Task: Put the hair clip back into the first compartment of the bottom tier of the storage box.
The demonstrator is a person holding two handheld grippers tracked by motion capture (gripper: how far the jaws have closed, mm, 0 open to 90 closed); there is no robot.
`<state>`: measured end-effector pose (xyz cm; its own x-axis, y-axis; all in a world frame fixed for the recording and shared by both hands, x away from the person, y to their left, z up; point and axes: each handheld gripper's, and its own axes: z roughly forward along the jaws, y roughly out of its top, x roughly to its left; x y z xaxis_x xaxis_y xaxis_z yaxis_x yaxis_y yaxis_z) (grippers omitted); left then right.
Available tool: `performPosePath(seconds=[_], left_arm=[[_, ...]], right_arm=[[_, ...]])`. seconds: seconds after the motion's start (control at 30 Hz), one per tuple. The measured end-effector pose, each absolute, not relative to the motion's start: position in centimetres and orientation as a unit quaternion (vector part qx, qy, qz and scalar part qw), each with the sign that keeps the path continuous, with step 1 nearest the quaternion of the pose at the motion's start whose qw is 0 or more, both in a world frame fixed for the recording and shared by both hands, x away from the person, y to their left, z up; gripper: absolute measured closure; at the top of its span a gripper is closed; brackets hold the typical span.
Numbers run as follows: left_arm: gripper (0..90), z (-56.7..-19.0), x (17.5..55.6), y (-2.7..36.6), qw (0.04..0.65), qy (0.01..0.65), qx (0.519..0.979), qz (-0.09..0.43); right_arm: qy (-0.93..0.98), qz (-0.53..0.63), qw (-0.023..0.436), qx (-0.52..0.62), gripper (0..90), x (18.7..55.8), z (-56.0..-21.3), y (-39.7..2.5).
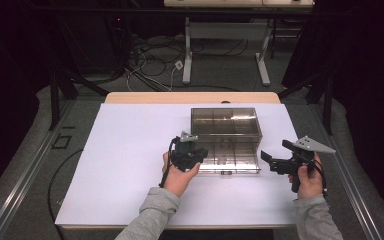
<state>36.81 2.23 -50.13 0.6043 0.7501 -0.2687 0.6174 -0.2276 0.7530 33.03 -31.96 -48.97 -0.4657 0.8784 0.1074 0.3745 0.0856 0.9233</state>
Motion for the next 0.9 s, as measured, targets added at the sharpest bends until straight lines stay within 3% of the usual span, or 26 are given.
performPosePath(seconds=[0.9], left_arm=[[80.1,-52.9,37.4,1.5,0.413,0.451,0.789,0.066]], right_arm=[[0.694,0.500,0.249,0.453,2.5,33.1,-49.2,-31.8]])
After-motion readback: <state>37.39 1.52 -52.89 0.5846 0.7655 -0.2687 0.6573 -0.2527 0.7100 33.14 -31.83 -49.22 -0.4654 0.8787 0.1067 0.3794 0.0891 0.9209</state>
